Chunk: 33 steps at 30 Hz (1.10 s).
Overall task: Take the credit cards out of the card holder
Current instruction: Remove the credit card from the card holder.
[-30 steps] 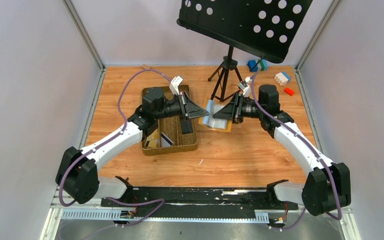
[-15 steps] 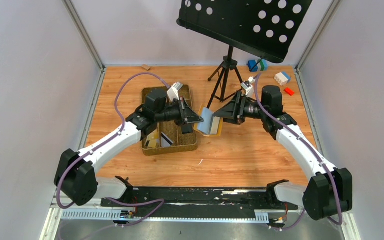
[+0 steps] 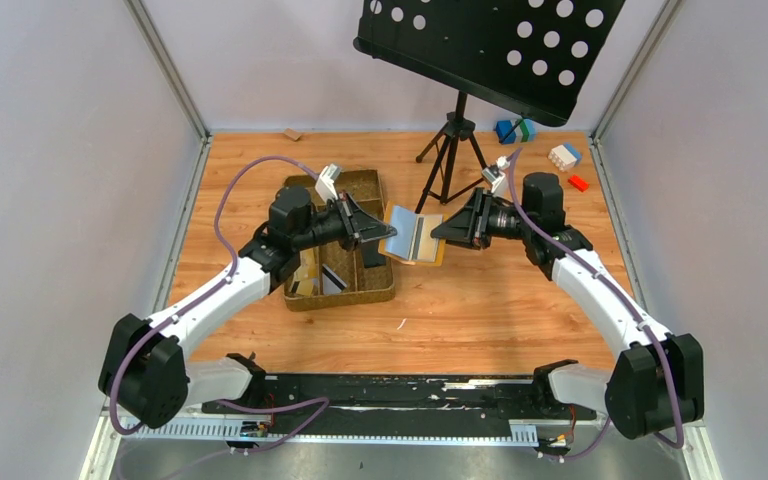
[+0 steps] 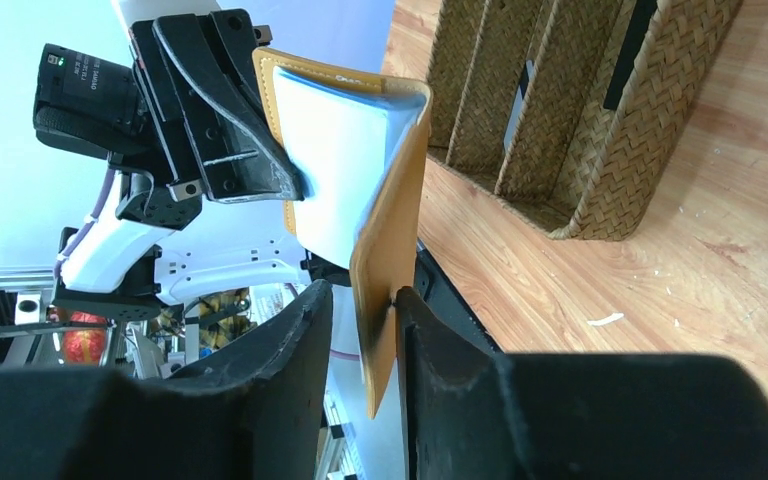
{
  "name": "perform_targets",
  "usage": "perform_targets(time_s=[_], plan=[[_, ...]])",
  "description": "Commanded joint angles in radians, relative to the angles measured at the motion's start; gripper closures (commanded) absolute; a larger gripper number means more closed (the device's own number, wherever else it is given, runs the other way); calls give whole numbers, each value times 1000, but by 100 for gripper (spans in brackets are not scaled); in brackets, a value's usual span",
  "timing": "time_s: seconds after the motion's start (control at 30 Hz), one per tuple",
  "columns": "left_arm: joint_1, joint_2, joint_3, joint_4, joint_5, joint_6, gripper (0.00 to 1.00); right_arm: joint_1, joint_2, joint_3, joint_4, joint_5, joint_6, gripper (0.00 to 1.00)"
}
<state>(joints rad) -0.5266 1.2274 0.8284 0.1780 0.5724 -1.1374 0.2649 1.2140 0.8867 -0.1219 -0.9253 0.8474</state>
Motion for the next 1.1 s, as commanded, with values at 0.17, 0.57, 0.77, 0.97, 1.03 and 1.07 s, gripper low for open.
perform_targets(time_s=[0.17, 0.57, 0.77, 0.97, 1.03, 1.07], plan=[[23, -34, -38, 202, 38, -106, 100, 14, 19, -31, 106, -41, 64, 59], [42, -39, -68, 246, 45, -142, 100, 32, 36, -19, 103, -42, 60, 90], [79, -66, 25, -193, -40, 95, 79, 33, 30, -4, 68, -30, 42, 100], [75, 44, 295, -755, -192, 402, 40, 33, 44, 29, -11, 0, -11, 100], [55, 85, 391, -861, -243, 474, 40, 35, 57, 53, -73, 24, -49, 100], [33, 92, 434, -880, -264, 502, 41, 37, 64, 64, -101, 37, -66, 100]])
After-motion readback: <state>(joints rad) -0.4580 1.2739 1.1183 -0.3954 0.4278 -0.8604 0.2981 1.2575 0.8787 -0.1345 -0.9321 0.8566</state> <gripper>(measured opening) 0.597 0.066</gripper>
